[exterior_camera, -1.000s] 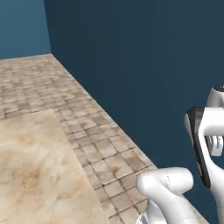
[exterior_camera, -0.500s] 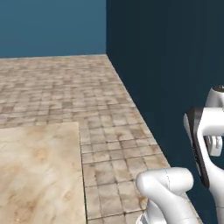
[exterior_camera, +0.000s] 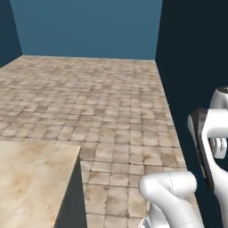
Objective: Take the chicken drumsticks from the pan and place one on each plate on the dining counter.
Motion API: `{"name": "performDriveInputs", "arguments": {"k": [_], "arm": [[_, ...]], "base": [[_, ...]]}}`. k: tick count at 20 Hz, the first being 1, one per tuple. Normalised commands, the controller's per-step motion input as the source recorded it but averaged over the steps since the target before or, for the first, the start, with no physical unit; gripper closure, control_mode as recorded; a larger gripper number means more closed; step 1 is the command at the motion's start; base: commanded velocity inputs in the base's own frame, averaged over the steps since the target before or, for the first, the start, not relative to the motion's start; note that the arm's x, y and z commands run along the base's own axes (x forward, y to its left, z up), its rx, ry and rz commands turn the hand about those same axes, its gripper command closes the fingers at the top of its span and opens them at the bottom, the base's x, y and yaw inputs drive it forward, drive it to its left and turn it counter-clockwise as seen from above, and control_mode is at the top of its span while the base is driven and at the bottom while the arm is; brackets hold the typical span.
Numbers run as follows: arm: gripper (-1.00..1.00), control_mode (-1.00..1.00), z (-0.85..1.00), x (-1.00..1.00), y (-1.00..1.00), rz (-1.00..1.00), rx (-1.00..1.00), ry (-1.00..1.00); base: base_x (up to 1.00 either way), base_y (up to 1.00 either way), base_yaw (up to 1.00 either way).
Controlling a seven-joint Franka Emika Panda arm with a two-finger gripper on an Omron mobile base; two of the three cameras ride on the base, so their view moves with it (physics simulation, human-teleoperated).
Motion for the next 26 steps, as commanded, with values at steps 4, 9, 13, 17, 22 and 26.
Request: {"name": "performDriveInputs", "arguments": {"k": [4,9,13,17,22,26], "arm": [[1.00,1.00,0.00,0.00,0.00,0.00,0.00,0.00],[1.00,1.00,0.00,0.00,0.00,0.00,0.00,0.00],[1.00,1.00,0.00,0.00,0.00,0.00,0.00,0.00],[1.00,1.00,0.00,0.00,0.00,0.00,0.00,0.00],[1.00,1.00,0.00,0.00,0.00,0.00,0.00,0.00],[1.00,1.00,0.00,0.00,0.00,0.00,0.00,0.00]], "base": [[0.99,-0.46,0.49],[0.95,-0.27,0.50],[0.88,-0.23,0.51],[0.84,-0.30,0.54],[0.67,-0.15,0.57],[0.52,-0.15,0.58]]}}
